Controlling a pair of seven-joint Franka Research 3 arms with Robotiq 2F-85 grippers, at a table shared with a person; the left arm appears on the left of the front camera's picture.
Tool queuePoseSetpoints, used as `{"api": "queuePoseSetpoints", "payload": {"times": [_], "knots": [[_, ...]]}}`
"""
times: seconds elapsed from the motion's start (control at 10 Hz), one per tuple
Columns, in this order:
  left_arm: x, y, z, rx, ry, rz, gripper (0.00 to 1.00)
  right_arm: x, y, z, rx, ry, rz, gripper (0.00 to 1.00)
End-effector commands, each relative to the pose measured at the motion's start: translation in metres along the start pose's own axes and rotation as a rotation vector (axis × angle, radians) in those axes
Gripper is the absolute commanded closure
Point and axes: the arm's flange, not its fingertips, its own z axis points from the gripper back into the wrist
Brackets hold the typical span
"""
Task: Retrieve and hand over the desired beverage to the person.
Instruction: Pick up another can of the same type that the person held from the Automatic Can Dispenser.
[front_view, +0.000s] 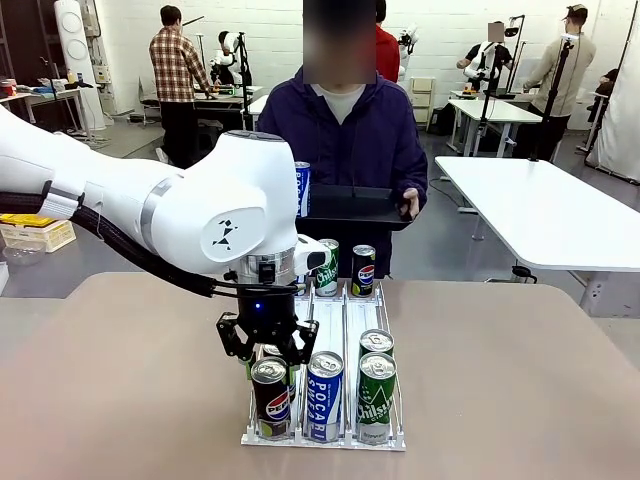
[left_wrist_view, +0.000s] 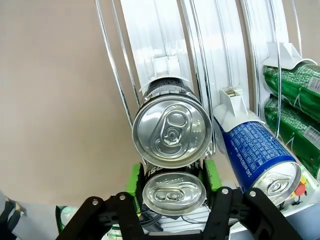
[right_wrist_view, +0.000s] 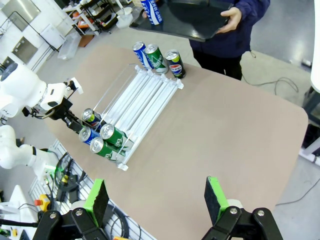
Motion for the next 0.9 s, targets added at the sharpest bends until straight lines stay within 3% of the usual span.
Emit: {"api": "queuePoseSetpoints", "payload": {"times": [0.0,0.1,0.3,0.6,0.8], "knots": [[-0.002,0.001,-0.007,0.021,-0.002,0.006,0.93,0.001,-0.001,-0.001,0.025,-0.011,0.006,0.0],[-0.003,0.001,-0.007,0.021,0.001,0.009,0.99,0.001,-0.001,-0.001,0.025,-0.011,0.006,0.0],[-0.007,-0.003,0.007,0.051,-0.004,-0.003,1.0,0.001,-0.001,-0.001,0.025,-0.011,0.006,0.0],[-0.057,-0.015,0.087,0.08,-0.016,-0.065,1.0,0.001,-0.001,-0.001,0.025,-0.011,0.006,0.0],[-0.09,-0.025,0.155,0.097,-0.107,-0.051,1.0,0.001,-0.001,-0.001,0.025,-0.011,0.006,0.0]]}}
